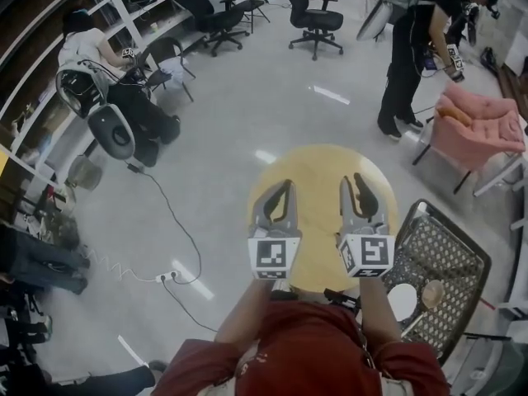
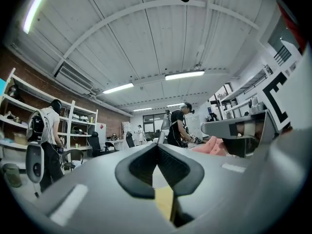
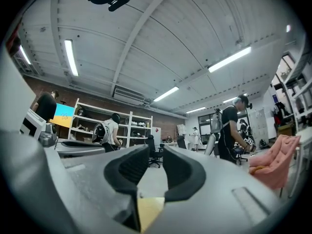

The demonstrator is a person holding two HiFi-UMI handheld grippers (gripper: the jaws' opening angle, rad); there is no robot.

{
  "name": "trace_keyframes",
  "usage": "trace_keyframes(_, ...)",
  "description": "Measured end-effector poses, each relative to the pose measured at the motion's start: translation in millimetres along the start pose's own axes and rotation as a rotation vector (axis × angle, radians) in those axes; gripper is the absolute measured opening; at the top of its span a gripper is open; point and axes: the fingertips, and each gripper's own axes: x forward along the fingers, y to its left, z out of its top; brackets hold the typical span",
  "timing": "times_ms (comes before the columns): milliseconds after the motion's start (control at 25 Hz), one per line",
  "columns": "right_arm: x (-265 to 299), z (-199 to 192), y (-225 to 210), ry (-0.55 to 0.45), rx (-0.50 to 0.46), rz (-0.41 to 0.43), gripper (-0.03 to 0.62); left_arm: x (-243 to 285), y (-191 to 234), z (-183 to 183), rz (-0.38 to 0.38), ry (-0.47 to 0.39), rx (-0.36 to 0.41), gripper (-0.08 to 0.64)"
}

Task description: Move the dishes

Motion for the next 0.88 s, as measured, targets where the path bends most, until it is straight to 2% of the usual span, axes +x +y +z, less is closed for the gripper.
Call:
trace_keyframes(360, 11.7, -2.8, -3.7, 0.023, -0.04, -0.022, 0.003, 20.0, -4.0, -3.5, -0.035, -0.001, -0.013, 0.008)
trace_keyframes(640, 9.0, -8.5, -11.2, 0.049, -0.073, -0.031, 0.002, 29.2, -22.5, -8.5, -0.062, 0.002, -0.029, 0.008)
trace_keyframes(880, 12.8, -5.2, -6.3, 0.068, -0.096, -0.034, 0.002, 33.3, -22.0, -5.1, -0.082, -0.002, -0.039, 0.008)
